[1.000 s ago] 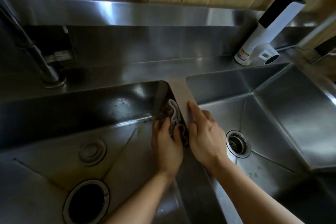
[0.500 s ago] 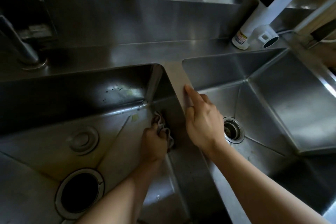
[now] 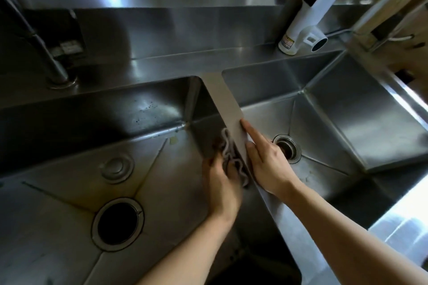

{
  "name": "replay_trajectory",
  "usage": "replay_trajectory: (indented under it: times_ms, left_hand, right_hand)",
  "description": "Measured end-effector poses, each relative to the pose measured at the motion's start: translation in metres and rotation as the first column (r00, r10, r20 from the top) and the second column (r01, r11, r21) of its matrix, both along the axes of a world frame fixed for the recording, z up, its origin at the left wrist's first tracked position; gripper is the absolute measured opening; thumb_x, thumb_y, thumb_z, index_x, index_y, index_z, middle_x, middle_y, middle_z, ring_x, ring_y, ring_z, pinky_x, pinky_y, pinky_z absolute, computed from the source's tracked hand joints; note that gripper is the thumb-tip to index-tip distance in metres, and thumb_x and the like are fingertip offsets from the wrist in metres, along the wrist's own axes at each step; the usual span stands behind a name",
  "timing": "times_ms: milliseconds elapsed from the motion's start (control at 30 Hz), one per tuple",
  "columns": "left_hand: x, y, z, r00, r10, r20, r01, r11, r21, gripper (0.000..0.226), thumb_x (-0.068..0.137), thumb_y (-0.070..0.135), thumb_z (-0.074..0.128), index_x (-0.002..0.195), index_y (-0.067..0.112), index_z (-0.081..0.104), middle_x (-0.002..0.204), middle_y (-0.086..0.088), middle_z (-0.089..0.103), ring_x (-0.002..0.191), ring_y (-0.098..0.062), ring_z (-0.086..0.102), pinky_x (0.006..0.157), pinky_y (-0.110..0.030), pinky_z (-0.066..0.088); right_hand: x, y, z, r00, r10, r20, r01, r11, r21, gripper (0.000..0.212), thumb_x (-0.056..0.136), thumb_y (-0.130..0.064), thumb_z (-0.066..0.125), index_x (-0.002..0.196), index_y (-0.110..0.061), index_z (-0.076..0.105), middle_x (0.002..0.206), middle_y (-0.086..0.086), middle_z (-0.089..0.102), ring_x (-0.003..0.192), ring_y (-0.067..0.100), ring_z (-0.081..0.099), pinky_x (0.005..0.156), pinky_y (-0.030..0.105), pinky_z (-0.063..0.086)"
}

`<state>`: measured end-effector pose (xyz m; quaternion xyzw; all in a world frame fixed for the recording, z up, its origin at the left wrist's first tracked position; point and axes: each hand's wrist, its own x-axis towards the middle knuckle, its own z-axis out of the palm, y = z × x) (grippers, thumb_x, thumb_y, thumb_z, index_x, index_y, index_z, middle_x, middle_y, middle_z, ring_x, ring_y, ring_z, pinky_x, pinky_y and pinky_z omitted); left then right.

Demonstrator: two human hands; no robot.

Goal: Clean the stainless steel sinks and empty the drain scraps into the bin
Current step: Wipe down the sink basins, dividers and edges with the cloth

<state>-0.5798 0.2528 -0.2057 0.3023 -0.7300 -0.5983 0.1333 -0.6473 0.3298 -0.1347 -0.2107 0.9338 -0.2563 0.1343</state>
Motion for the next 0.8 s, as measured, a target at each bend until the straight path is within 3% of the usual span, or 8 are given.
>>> replay_trajectory:
  times_ms: [100, 233, 333, 433, 533, 667, 800]
  left_hand:
    - [-0.002, 0.006, -0.043, 0.996, -0.001, 0.092, 0.002, 1.000, -0.013, 0.048, 0.083, 0.036, 0.038, 0.119, 0.017, 0.063, 0.092, -0.017, 0.061, 0.078, -0.033, 0.061, 0.074, -0.048, 0.052]
    - [-0.004, 0.004, -0.085, 0.937, -0.036, 0.347, 0.051, 0.998, -0.035, 0.042, 0.090, 0.017, 0.053, 0.132, 0.012, 0.055, 0.101, -0.024, 0.060, 0.085, -0.041, 0.061, 0.076, -0.042, 0.052]
    - [-0.003, 0.003, -0.127, 0.919, -0.050, 0.392, 0.045, 0.999, 0.020, 0.037, 0.088, 0.017, 0.053, 0.124, 0.010, 0.057, 0.102, -0.023, 0.051, 0.077, -0.044, 0.060, 0.067, -0.052, 0.055]
    - [-0.005, 0.003, -0.135, 0.925, -0.049, 0.376, 0.032, 0.998, 0.053, 0.042, 0.082, 0.025, 0.047, 0.119, 0.009, 0.059, 0.103, -0.022, 0.051, 0.075, -0.044, 0.061, 0.066, -0.051, 0.056]
    - [-0.002, 0.000, -0.093, 0.929, -0.081, 0.360, 0.066, 0.996, 0.054, 0.040, 0.088, 0.020, 0.053, 0.126, 0.012, 0.059, 0.105, -0.020, 0.064, 0.085, -0.037, 0.064, 0.072, -0.030, 0.052]
    - [0.014, 0.011, -0.047, 0.980, -0.093, 0.177, 0.079, 0.993, 0.089, 0.038, 0.081, 0.034, 0.047, 0.110, 0.016, 0.065, 0.097, -0.015, 0.068, 0.087, -0.031, 0.066, 0.080, -0.042, 0.055]
    - [0.032, 0.018, 0.013, 0.996, -0.088, -0.026, 0.090, 0.992, 0.087, 0.028, 0.088, 0.013, 0.054, 0.114, 0.012, 0.067, 0.108, -0.004, 0.070, 0.101, -0.015, 0.064, 0.089, -0.023, 0.048]
  right_hand:
    - [-0.001, -0.001, -0.007, 0.998, -0.001, -0.060, 0.002, 1.000, 0.009, 0.049, 0.099, -0.033, 0.031, 0.148, -0.031, 0.029, 0.140, 0.009, 0.050, 0.117, 0.031, 0.055, 0.094, 0.040, 0.046]
    - [0.000, 0.000, -0.010, 0.995, 0.002, -0.104, -0.003, 1.000, -0.010, 0.058, 0.091, -0.040, 0.023, 0.147, -0.030, 0.030, 0.136, 0.010, 0.054, 0.110, 0.032, 0.058, 0.088, 0.041, 0.049]
    - [0.000, 0.001, -0.012, 0.995, 0.001, -0.095, -0.004, 1.000, -0.030, 0.058, 0.091, -0.038, 0.024, 0.147, -0.030, 0.031, 0.135, 0.009, 0.054, 0.109, 0.031, 0.058, 0.088, 0.040, 0.048]
    - [-0.002, 0.001, -0.014, 0.994, -0.004, -0.108, -0.002, 0.999, -0.047, 0.057, 0.091, -0.036, 0.025, 0.147, -0.029, 0.032, 0.132, 0.010, 0.057, 0.106, 0.031, 0.059, 0.086, 0.040, 0.049]
    - [-0.001, 0.002, -0.014, 0.995, -0.011, -0.096, 0.006, 0.999, -0.051, 0.051, 0.096, -0.033, 0.029, 0.147, -0.030, 0.031, 0.132, 0.009, 0.057, 0.106, 0.031, 0.060, 0.086, 0.040, 0.049]
    - [-0.002, 0.003, -0.012, 0.996, -0.032, -0.085, 0.028, 0.998, -0.052, 0.047, 0.100, -0.023, 0.036, 0.146, -0.030, 0.033, 0.126, 0.011, 0.062, 0.104, 0.035, 0.061, 0.084, 0.041, 0.049]
    - [0.002, 0.005, -0.009, 0.996, -0.054, -0.070, 0.048, 0.995, -0.093, 0.047, 0.098, -0.014, 0.038, 0.143, -0.025, 0.040, 0.121, 0.016, 0.064, 0.105, 0.037, 0.061, 0.086, 0.045, 0.049]
